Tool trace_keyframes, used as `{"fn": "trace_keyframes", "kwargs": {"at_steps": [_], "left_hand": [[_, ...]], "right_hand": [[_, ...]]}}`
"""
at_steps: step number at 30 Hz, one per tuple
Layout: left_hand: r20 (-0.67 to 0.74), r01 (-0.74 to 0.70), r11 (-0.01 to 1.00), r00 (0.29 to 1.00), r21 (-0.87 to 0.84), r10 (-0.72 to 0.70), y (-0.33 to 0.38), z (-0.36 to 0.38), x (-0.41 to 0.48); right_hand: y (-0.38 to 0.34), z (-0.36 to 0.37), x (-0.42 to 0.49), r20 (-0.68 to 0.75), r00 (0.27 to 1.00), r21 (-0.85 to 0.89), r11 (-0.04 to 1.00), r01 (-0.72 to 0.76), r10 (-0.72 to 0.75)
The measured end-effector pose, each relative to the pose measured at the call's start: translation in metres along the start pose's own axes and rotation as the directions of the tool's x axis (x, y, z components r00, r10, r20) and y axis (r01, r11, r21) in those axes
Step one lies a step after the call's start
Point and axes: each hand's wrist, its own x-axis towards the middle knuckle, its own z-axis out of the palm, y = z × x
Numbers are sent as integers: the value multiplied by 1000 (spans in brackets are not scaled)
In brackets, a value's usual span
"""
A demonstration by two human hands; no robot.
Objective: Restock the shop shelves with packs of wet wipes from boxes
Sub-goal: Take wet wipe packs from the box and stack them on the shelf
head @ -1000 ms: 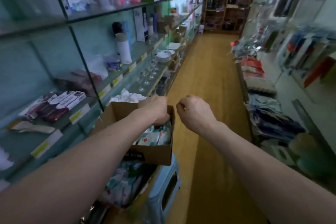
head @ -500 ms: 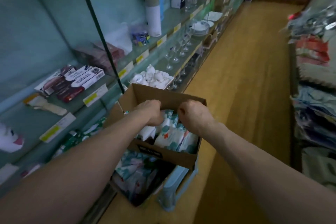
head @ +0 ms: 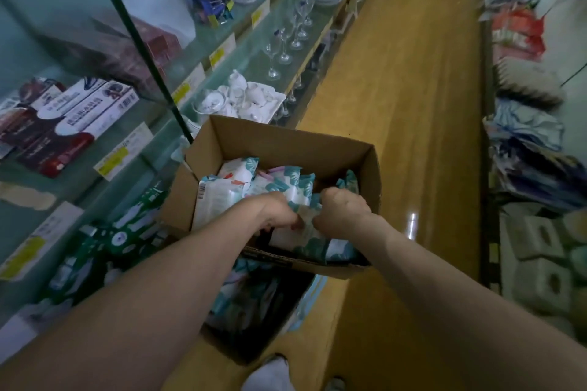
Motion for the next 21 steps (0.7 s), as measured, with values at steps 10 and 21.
{"fn": "trace_keyframes", "kwargs": {"at_steps": [10,21], "left_hand": [[-73,-60,736,997,-675,15,-8,-35,-4],[-214,-104,738,975,-666,-55,-33,-53,-5]], "right_hand": [[5,-16,1,80,996,228,972,-58,40],[1,-8,-2,100,995,49,999,-13,8]]}}
